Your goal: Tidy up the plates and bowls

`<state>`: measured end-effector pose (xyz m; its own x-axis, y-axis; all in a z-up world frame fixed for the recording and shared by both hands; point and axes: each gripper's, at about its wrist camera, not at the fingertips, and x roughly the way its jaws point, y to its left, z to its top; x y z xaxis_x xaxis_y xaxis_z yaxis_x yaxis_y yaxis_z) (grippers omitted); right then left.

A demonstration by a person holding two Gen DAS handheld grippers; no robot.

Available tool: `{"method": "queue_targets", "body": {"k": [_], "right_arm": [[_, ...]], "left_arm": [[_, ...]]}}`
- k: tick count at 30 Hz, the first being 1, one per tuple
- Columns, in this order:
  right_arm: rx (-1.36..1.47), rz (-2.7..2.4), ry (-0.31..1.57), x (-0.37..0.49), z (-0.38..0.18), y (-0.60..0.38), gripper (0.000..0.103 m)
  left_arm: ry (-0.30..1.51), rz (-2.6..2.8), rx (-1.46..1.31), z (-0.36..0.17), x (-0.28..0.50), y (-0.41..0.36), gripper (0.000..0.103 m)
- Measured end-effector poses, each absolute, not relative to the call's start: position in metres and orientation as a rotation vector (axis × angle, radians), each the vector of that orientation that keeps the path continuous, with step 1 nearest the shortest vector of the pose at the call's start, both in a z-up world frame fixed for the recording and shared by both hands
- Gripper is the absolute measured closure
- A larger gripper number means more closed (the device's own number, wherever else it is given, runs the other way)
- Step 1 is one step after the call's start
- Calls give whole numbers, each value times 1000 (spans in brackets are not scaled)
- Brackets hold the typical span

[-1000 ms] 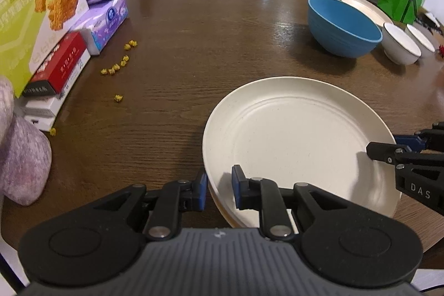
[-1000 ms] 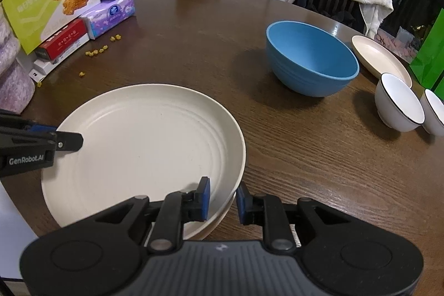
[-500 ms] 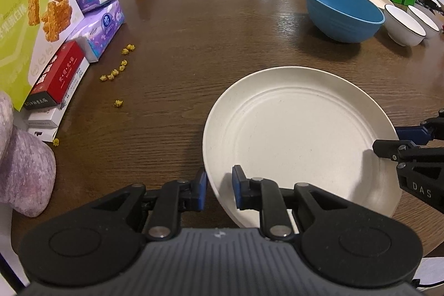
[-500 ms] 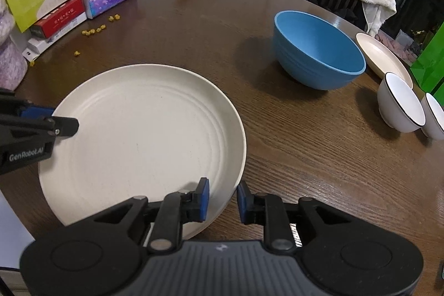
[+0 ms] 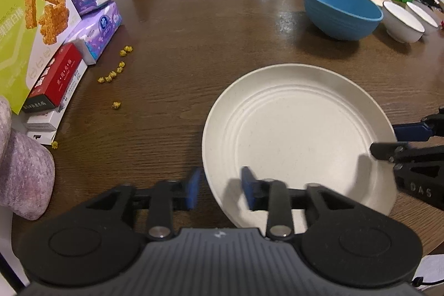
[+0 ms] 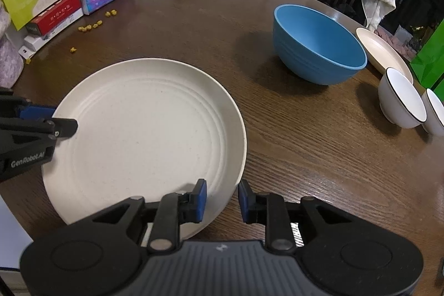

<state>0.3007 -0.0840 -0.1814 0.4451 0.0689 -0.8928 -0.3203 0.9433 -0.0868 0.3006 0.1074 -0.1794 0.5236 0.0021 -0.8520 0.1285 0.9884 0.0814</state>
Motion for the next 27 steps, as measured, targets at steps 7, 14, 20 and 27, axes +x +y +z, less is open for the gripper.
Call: {"method": "queue_targets", "body": {"k": [7, 14, 20, 27], "right_arm": [[-221, 248, 1058, 298, -172, -88, 44], [-182, 234, 1056, 296, -167, -96, 16], [-119, 234, 1082, 296, -165, -106, 2], [-89, 220, 1078, 290, -156, -114, 0]], "left_arm": [[980, -69, 73, -168, 299, 115, 22], [954, -55, 20, -159, 296, 120, 0], [944, -65, -10, -151, 294, 121, 0], [920, -93, -30, -140, 288, 119, 0]]}}
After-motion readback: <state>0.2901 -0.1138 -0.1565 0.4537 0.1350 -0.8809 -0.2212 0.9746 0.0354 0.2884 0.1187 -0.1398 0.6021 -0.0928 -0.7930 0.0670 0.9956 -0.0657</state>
